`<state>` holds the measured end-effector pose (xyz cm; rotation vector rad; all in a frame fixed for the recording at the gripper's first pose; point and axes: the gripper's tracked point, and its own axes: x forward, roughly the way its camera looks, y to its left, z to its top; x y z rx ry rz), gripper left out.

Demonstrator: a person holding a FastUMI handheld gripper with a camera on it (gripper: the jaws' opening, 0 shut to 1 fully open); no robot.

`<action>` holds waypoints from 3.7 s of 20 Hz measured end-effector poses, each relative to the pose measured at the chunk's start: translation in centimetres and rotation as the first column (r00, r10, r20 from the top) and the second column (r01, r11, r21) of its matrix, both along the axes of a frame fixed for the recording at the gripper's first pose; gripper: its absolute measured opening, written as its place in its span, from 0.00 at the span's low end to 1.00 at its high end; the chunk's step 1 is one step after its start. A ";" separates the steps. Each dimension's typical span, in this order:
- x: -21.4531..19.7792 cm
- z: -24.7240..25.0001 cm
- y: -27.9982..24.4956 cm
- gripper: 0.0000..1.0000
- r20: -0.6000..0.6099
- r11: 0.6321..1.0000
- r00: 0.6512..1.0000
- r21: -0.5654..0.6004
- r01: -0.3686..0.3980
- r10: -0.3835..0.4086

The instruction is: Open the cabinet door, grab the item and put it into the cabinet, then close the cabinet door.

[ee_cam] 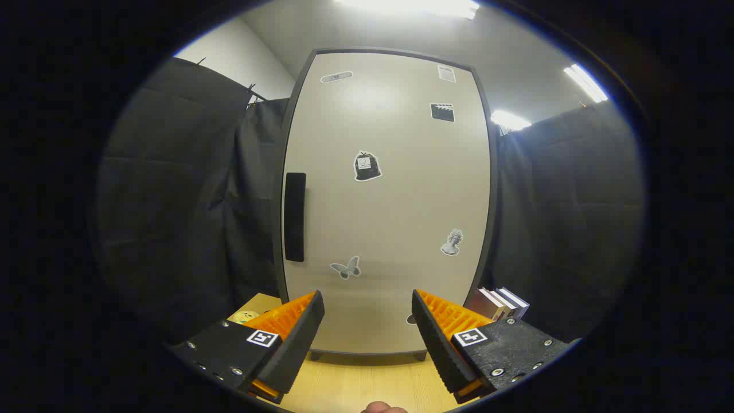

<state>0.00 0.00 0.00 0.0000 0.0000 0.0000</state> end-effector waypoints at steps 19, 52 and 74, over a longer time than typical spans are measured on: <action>0.2 0.7 -1.5 0.95 0.008 1.000 1.000 0.011 0.027 -0.027; 8.0 1.3 11.4 0.95 -0.070 0.991 0.989 -0.011 -0.131 0.130; 11.0 3.5 11.3 0.23 -0.050 0.962 0.962 -0.036 -0.271 0.269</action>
